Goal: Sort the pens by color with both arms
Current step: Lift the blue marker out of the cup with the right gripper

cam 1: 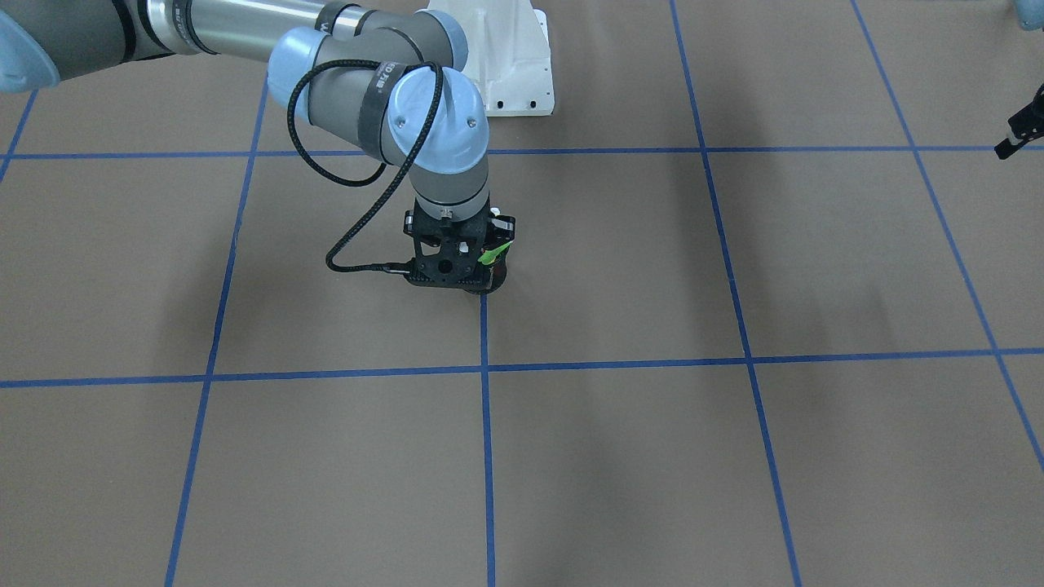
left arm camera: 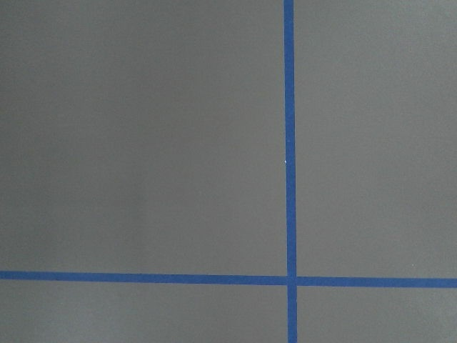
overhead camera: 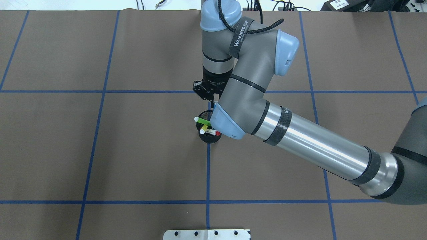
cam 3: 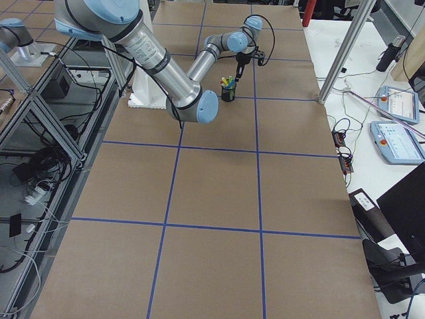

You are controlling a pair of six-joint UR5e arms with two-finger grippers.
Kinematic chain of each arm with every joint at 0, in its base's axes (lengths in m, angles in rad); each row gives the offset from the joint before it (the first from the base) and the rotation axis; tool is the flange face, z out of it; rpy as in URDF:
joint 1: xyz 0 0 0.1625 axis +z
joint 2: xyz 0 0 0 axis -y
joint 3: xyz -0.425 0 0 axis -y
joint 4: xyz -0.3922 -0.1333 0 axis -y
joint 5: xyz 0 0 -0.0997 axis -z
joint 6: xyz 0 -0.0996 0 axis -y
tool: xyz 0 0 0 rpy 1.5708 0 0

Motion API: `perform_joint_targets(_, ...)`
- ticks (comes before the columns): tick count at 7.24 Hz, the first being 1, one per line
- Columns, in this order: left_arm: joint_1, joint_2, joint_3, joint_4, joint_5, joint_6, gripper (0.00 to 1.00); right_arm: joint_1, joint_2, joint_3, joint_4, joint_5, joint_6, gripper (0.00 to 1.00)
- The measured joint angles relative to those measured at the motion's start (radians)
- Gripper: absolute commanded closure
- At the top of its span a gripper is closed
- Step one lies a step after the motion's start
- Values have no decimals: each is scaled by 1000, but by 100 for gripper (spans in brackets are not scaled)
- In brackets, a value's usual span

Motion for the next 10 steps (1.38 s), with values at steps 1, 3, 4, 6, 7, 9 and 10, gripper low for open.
perform_joint_targets(1,0,0,2,0,0,0,0,4,4,48,-48,-37,-11,100)
perform_joint_targets(3,0,0,3,0,-1,0,0,22,12,97,-83,-129,-18,100)
perform_joint_targets(4,0,0,3,0,-3,0,0,59,10,131,-86,-156,-18,100)
perform_joint_targets(6,0,0,3,0,-8,0,0,135,-12,216,-83,-227,-15,100)
perform_joint_targets(7,0,0,3,0,-9,1,0,149,-34,242,-56,-299,-8,100)
perform_joint_targets(9,0,0,4,-2,-9,3,0,149,-149,252,136,-449,-1,100)
perform_joint_targets(10,0,0,4,-8,-9,4,0,129,-205,225,259,-553,-3,100)
